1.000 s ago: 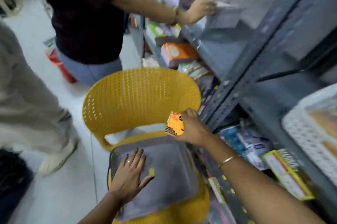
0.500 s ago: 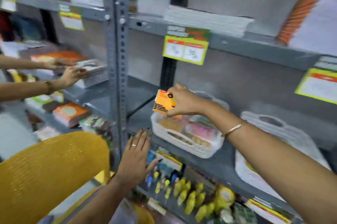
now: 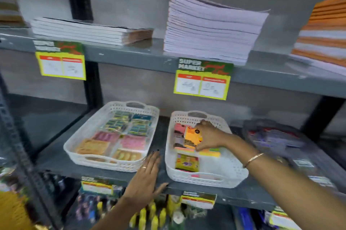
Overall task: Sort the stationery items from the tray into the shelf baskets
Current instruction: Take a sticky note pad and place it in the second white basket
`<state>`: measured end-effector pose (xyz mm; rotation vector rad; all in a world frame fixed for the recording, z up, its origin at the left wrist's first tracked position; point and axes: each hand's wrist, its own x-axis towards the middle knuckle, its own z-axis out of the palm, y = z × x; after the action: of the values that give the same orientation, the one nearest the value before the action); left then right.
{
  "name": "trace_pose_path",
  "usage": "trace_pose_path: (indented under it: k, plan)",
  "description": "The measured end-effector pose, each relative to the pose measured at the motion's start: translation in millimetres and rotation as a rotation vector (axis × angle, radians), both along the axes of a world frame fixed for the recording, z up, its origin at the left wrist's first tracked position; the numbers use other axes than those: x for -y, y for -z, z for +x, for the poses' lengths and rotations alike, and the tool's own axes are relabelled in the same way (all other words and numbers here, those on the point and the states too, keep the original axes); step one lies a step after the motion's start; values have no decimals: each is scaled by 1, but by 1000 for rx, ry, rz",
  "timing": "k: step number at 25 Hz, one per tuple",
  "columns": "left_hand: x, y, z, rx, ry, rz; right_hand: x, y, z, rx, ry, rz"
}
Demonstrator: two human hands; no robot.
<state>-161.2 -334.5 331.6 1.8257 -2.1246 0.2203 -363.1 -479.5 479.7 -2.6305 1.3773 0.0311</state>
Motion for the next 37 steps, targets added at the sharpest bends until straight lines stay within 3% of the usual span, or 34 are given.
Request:
trace_pose_path:
  k: [2, 10, 28, 31, 37]
  plan:
    - [8, 13, -4, -77, 3, 114, 2, 22, -29, -47, 47, 71]
    - [24, 29, -3, 42, -32, 177, 6, 78, -72, -184, 150, 192]
    - [23, 30, -3, 59, -22, 178, 2, 85, -75, -271, 146, 234]
    - [24, 31, -3, 74, -6, 149, 0, 71, -68, -162, 132, 230]
    - [2, 25, -1, 59, 20, 40, -28, 16, 19, 316, -119, -139]
